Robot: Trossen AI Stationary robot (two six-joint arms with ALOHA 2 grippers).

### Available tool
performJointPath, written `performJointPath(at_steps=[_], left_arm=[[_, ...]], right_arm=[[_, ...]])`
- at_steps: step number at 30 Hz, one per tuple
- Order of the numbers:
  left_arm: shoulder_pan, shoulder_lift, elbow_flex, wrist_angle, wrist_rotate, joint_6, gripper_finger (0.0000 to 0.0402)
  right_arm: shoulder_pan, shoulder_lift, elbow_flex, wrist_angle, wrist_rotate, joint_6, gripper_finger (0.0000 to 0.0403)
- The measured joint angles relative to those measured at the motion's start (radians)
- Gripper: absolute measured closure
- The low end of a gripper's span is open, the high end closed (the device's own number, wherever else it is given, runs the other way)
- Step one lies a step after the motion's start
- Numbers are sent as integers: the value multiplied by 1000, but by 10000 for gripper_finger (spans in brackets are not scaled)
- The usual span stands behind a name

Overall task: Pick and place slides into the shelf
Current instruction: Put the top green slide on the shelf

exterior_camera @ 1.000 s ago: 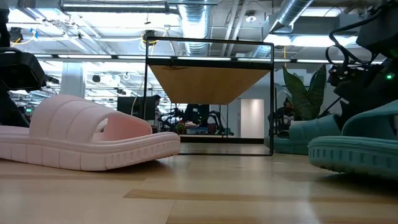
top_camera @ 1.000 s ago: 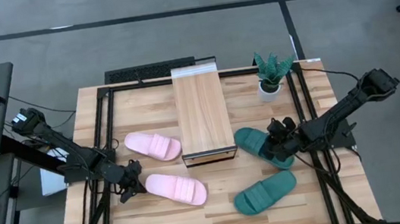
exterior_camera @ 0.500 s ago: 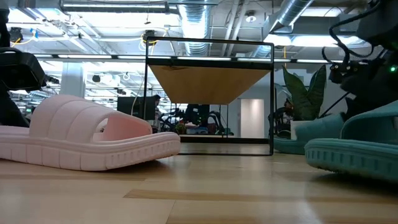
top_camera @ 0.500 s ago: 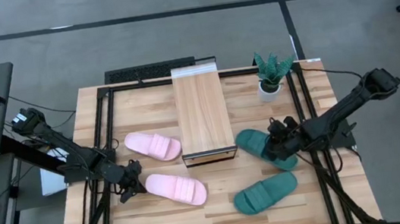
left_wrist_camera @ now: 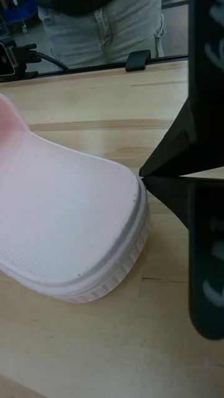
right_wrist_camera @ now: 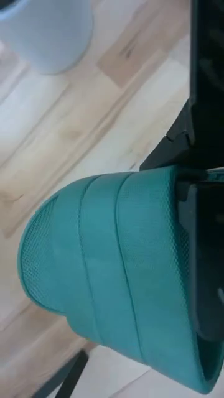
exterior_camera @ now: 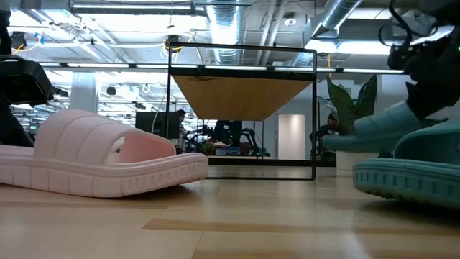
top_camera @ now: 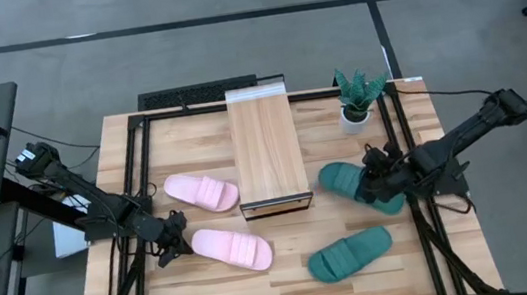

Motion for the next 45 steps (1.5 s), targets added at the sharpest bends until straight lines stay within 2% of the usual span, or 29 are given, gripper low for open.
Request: performJointPath(at_steps=[12,20,31,34,39,45], left_arm=[[0,0,0,0,0,0,401],[0,0,0,0,0,0,401],[0,0,0,0,0,0,401],[0,0,0,0,0,0,401],[0,0,0,0,0,0,401],[0,0,0,0,0,0,401]], right_arm=[[-1,-84,180,-212,5,-118,403],[-5,-84,324,-333,64,-208,403],[-152,-84,499,-327,74,-533,402],[-225,-84,546,-272,15,-667,402],[-369,-84,603,-122,-164,-923,402],[-604,-83,606,48,-524,-1148,402]])
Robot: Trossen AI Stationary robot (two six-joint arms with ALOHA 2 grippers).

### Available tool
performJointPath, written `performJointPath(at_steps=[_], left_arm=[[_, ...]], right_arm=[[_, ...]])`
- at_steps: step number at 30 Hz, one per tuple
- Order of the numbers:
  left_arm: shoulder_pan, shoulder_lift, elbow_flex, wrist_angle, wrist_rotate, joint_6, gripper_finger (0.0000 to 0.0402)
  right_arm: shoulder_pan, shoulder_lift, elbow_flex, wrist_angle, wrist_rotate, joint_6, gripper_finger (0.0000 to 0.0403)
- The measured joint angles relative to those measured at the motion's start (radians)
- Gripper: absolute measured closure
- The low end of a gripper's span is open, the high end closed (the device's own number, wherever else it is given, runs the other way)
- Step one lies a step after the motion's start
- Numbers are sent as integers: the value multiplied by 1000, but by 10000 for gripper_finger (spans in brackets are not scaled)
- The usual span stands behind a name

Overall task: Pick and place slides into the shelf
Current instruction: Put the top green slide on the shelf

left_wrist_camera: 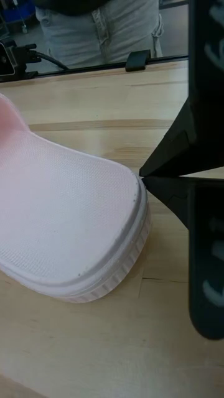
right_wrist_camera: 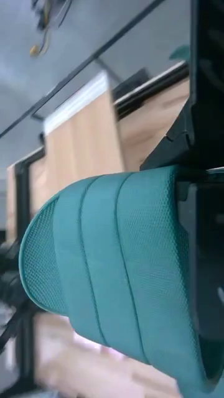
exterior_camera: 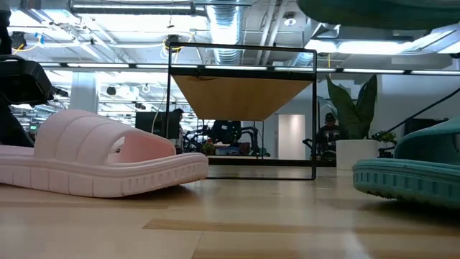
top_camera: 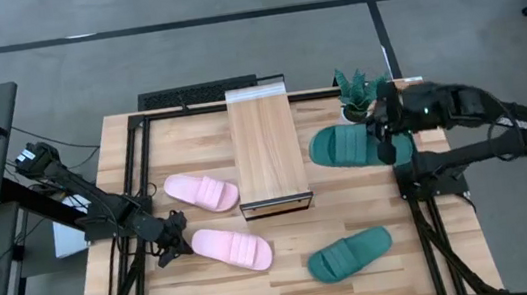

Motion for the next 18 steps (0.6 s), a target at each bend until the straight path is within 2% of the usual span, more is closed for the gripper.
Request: performJointPath(at_steps=[6,14,16,18], left_arm=[[0,0,0,0,0,0,401],[0,0,0,0,0,0,401],[0,0,0,0,0,0,401],[0,0,0,0,0,0,401]], right_arm=[[-251,0,-16,60,-351,-116,402],[-524,22,-111,211,-834,-141,403],[-553,56,-124,264,-904,-124,403],[-553,102,-124,324,-926,-95,402]])
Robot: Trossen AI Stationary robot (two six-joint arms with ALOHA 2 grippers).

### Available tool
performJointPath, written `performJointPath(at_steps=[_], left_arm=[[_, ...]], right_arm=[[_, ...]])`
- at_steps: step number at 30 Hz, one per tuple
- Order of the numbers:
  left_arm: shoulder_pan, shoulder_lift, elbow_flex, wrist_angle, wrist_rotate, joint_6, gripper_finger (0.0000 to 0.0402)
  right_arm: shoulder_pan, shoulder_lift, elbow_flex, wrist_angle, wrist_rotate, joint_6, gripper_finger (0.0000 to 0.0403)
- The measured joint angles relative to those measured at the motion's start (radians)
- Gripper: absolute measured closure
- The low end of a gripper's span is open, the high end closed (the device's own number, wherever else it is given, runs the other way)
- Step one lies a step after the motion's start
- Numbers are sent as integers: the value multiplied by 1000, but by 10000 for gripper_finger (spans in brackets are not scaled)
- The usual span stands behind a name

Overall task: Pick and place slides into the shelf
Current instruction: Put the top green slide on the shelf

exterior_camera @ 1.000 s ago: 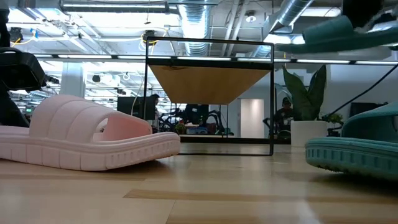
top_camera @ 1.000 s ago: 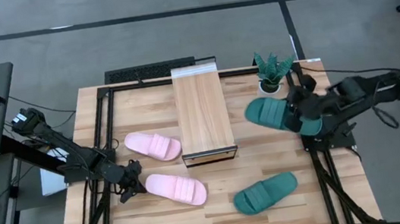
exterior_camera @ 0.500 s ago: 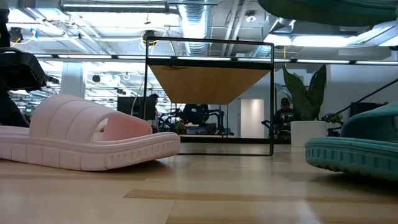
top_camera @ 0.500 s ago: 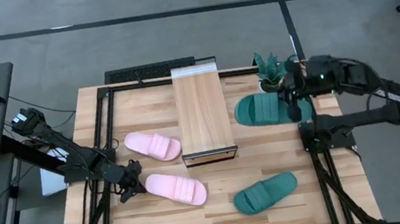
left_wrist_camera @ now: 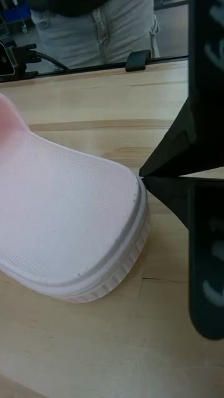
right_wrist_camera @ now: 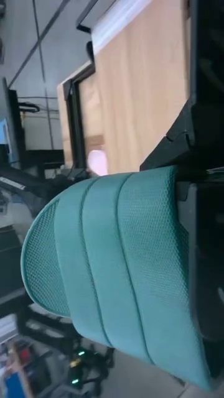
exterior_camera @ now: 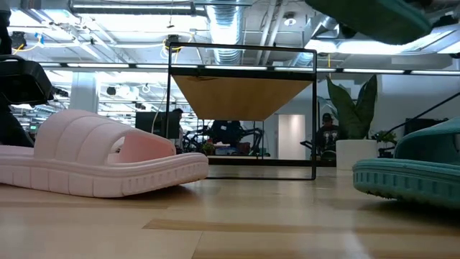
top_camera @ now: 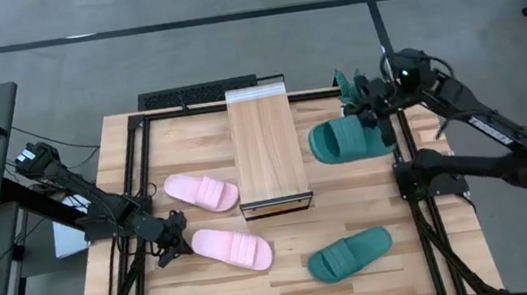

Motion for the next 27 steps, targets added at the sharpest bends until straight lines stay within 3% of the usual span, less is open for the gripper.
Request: performJointPath(at_steps=[9,16,23,27], left_arm=[[0,0,0,0,0,0,401],[0,0,0,0,0,0,401],[0,0,0,0,0,0,401],[0,0,0,0,0,0,401]], right_arm=[[133,232,111,81,56,52,403],[176,408,280,21,118,42,403],[192,537,433,-64,254,37,403],[217,591,482,-69,262,52,403]])
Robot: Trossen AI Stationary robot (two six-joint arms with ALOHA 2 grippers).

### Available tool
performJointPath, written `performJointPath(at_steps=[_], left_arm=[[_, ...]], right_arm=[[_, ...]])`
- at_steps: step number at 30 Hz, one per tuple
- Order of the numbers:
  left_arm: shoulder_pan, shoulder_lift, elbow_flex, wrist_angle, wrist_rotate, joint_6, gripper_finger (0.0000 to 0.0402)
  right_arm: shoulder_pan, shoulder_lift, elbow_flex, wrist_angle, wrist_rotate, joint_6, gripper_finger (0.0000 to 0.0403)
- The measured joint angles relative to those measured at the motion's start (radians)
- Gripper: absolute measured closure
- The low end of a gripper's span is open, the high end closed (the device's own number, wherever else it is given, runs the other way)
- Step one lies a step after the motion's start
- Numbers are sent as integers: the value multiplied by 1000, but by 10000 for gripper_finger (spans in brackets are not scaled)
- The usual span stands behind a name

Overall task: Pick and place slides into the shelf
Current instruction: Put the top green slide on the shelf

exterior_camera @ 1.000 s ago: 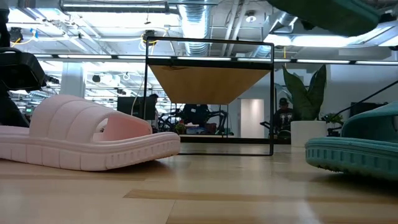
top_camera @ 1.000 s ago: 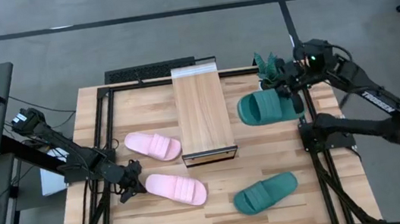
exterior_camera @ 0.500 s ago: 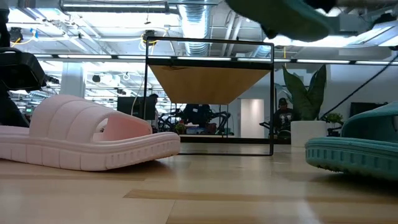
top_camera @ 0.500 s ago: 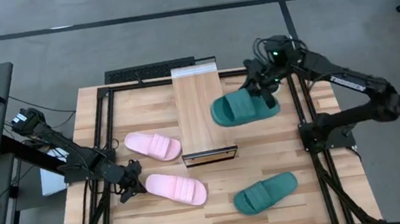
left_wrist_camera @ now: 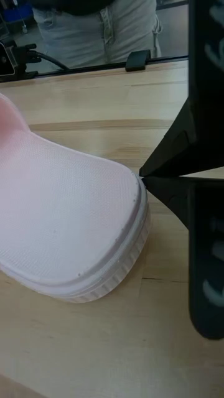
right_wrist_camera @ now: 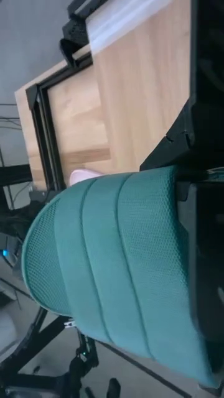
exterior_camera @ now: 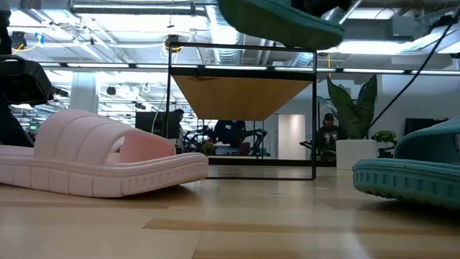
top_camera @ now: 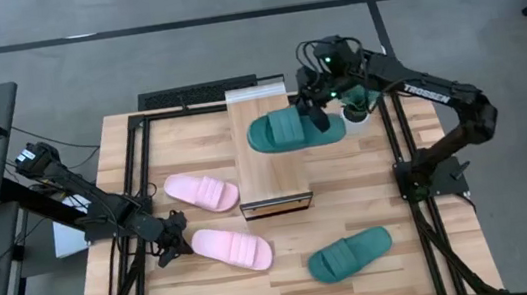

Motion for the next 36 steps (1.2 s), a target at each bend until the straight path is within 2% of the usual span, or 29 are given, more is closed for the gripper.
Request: performJointPath(at_steps=[21,29,36], left_arm=[[0,0,0,0,0,0,401],[0,0,0,0,0,0,401],[0,0,0,0,0,0,401]], right_arm=[[64,262,161,-11,72,-7,403],[64,327,163,25,84,1,403],[64,326,163,52,87,1,403]])
